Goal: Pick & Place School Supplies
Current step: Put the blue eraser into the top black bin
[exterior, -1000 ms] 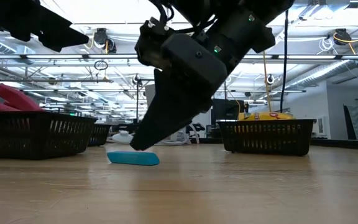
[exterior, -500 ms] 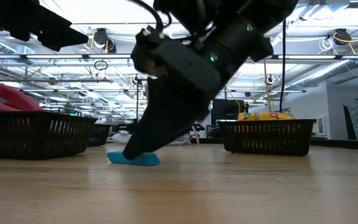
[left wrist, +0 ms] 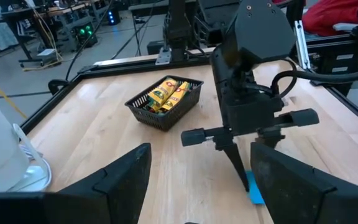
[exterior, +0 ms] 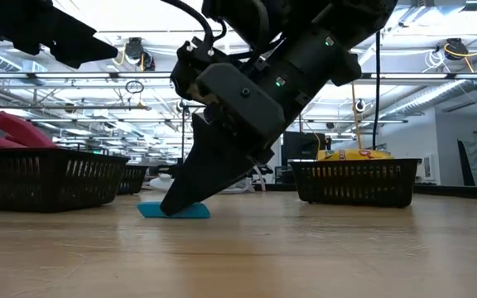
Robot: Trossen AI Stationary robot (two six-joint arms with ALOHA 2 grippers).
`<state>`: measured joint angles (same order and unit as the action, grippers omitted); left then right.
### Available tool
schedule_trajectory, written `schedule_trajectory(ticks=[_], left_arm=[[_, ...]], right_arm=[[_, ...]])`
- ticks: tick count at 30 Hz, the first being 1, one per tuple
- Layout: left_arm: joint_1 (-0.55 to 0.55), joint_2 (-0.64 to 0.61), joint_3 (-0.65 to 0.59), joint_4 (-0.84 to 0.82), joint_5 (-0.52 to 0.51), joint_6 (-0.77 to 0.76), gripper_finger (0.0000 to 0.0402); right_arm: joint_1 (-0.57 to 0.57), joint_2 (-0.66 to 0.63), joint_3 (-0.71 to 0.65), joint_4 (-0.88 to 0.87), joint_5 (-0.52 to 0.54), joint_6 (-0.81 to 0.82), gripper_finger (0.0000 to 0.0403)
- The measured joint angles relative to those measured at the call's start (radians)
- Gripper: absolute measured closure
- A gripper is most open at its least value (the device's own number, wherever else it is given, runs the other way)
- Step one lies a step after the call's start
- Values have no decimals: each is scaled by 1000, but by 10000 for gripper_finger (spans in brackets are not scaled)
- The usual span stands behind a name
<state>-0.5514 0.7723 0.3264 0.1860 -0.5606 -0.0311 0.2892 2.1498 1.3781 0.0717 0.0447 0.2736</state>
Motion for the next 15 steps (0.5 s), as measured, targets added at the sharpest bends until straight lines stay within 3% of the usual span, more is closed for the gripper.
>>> schedule_trajectory(ticks=[3,15], left_arm=[[0,0,0,0,0,0,131],[0,0,0,0,0,-2,131]], right_arm=[[-1,-1,0,0,-5,-12,365],[13,-33,-3,24,62,-94,367]])
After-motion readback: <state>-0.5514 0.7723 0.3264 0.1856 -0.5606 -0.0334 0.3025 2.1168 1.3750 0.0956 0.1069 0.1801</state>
